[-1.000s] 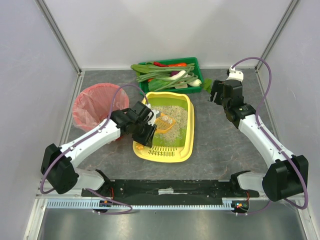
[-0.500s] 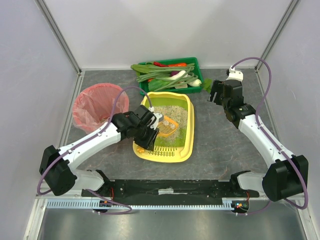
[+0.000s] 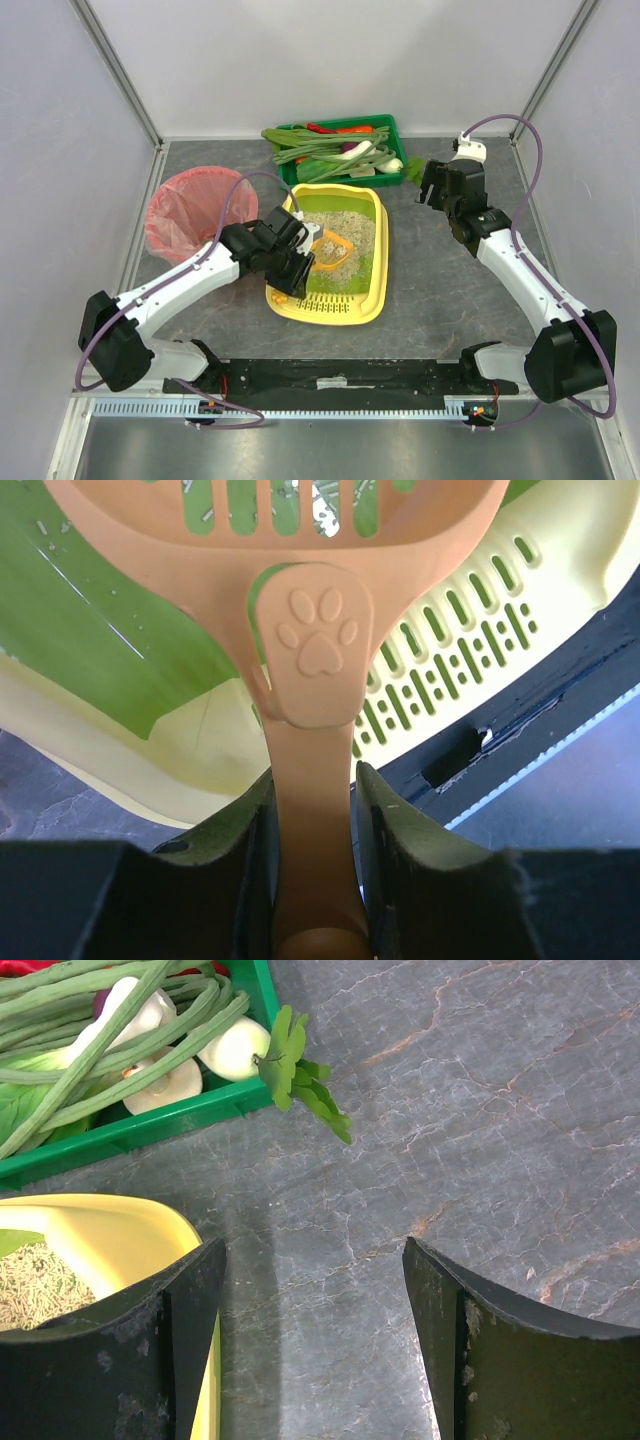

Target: Clean the litter box

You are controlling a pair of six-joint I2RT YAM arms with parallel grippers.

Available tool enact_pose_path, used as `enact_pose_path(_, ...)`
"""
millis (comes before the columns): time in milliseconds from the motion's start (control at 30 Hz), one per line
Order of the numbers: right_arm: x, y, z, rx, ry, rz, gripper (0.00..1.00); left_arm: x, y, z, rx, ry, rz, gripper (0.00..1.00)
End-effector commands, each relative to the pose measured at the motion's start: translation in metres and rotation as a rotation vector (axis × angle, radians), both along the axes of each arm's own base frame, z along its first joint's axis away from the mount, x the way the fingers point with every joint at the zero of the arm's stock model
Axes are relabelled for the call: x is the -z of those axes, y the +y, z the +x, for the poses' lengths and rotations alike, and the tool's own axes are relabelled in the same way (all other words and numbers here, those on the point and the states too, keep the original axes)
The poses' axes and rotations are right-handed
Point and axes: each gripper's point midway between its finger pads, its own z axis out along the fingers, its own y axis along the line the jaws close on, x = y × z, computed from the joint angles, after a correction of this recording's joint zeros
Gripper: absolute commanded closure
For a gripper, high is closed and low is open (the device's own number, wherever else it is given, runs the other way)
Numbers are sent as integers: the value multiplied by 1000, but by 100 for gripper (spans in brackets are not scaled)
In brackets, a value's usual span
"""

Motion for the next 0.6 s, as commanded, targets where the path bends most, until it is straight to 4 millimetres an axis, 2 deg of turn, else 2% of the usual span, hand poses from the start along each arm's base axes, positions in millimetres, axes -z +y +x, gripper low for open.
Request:
enact_pose_path(0,-24,-1,10,17,-67,18,21,-10,-9,-1,-5,16,-54,98)
enact_pose_path(33,-25,0,10,18,-70,20,21,-11,-9,-2,11,-2,-39,98)
enact_pose_path(133,-25,-1,11,19,-69,19,20,-2,6,8,-43,4,-4,98)
enact_pose_path(200,-25,0,12,17,-67,22,21,-7,-2,3,-28,45,-58,98)
enact_pose_path(233,-23,0,12,16,-64,18,21,-12,-14,-8,41,19,-58,98)
enact_pose_path(300,-25,0,12,17,-67,18,21,-10,-7,-1,38,-28,-6,98)
enact_pose_path(333,-25,0,12,17,-69,18,20,-4,4,5,-10,-14,13,98)
enact_pose_path(400,-24,0,12,19,-64,22,21,-5,-4,2,-15,44,-47,98)
enact_pose_path(433,-23,0,13,18,-64,22,20,-8,-13,-7,27,40,-48,98)
enact_pose_path(533,-24,1,13,15,-64,20,20,-3,3,6,14,-21,17,98)
enact_pose_path(567,-23,1,13,15,-62,20,20,-1,4,5,6,6,4,98)
